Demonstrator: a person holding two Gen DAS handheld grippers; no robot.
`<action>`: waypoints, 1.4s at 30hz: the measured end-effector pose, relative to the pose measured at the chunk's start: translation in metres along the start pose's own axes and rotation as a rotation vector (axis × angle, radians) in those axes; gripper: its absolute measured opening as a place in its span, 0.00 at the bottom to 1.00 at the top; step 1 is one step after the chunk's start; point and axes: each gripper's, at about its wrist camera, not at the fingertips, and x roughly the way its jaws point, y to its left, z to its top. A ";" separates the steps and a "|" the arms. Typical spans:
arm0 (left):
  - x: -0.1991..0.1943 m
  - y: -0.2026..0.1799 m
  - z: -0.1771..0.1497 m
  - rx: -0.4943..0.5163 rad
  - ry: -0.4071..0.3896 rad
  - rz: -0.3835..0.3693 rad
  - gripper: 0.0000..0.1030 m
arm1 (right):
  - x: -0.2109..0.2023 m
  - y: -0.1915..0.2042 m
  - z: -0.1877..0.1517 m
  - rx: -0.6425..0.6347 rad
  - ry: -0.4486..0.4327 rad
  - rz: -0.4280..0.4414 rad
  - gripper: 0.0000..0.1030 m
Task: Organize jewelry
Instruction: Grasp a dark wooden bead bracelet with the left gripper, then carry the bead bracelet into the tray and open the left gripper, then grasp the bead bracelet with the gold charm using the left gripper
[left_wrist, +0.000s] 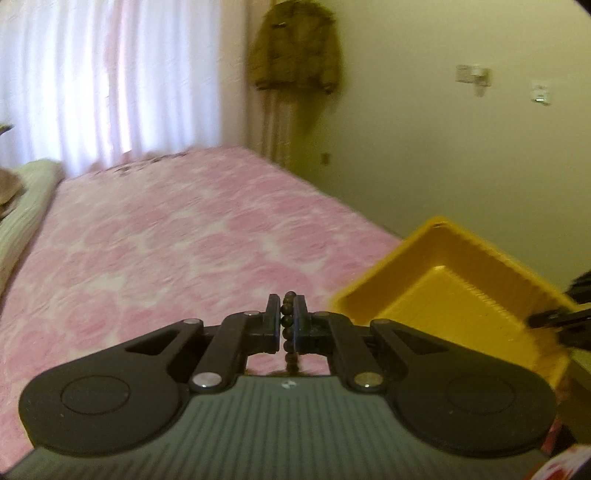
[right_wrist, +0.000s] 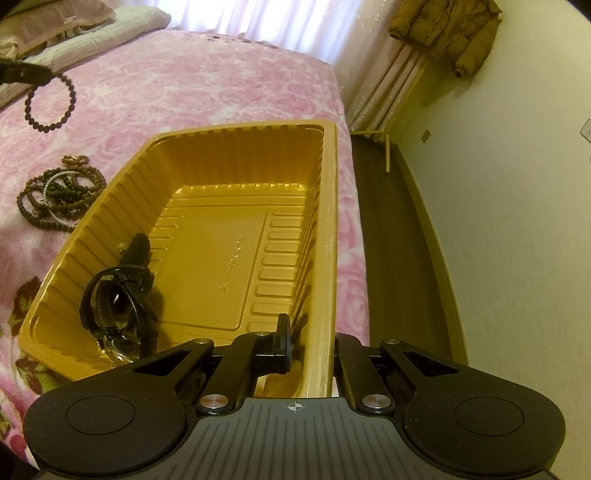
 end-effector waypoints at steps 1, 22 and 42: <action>0.001 -0.009 0.002 0.004 -0.001 -0.026 0.05 | 0.000 0.000 0.000 0.000 0.000 0.001 0.05; 0.070 -0.090 -0.016 -0.008 0.119 -0.281 0.06 | -0.001 0.001 0.000 -0.001 -0.002 0.003 0.05; 0.024 0.080 -0.079 -0.220 0.139 0.177 0.12 | -0.002 0.002 0.000 -0.002 -0.005 -0.002 0.05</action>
